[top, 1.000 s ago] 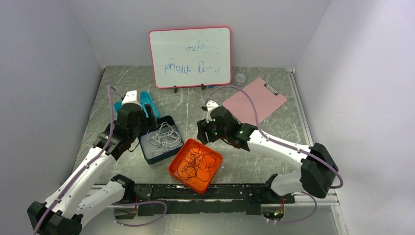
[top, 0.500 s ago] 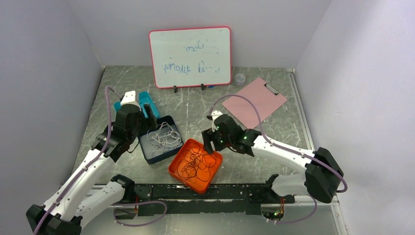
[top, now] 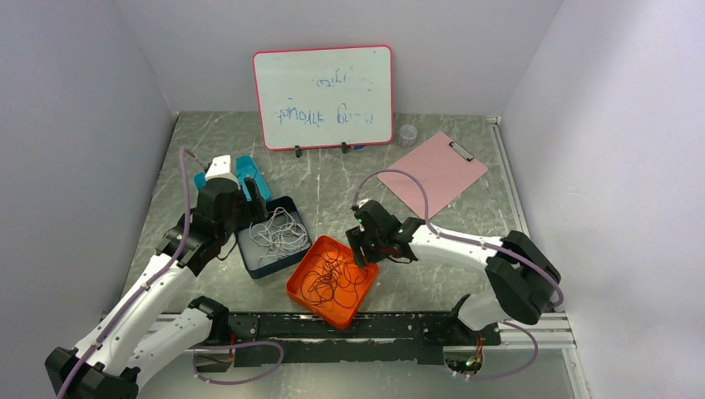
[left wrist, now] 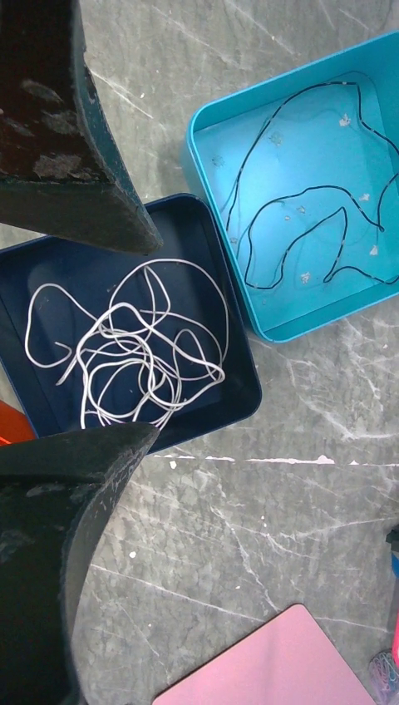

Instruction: Untangle the cables

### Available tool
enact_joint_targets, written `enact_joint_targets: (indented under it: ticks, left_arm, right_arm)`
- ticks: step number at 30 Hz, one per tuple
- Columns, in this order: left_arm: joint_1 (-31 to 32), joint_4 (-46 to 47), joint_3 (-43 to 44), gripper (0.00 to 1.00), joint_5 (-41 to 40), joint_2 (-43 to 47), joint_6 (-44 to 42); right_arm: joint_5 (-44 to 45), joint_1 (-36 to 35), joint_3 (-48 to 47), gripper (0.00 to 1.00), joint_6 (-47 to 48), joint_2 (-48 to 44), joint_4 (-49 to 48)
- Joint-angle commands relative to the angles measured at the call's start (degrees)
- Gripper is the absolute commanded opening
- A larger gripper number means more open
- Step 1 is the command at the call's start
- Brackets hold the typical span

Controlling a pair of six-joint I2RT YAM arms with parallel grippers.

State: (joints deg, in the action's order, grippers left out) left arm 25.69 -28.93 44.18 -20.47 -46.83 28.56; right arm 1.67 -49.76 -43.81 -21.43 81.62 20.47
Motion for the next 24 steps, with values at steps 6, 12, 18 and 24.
enact_joint_targets:
  ticks: [6, 12, 18, 24]
  left_arm:
    - [-0.29, 0.90, 0.69, 0.78, -1.31, 0.86, -0.45]
    - [-0.29, 1.44, 0.51, 0.78, -1.29, 0.83, -0.21]
    - [-0.34, 1.47, 0.96, 0.78, -1.31, 0.47, -0.68]
    - [-0.31, 1.50, 0.81, 0.78, -1.89, 0.86, -0.83]
  right_arm:
    - [1.34, 10.53, 1.25, 0.50, -3.86, 1.44, -3.58]
    - [0.48, 19.63, 1.47, 0.41, -2.68, 1.31, -4.89]
    - [-5.40, 27.14, 0.17, 0.36, -3.06, 3.78, -9.28]
    - [-6.40, 28.73, -3.19, 0.36, -3.14, 8.60, -12.47]
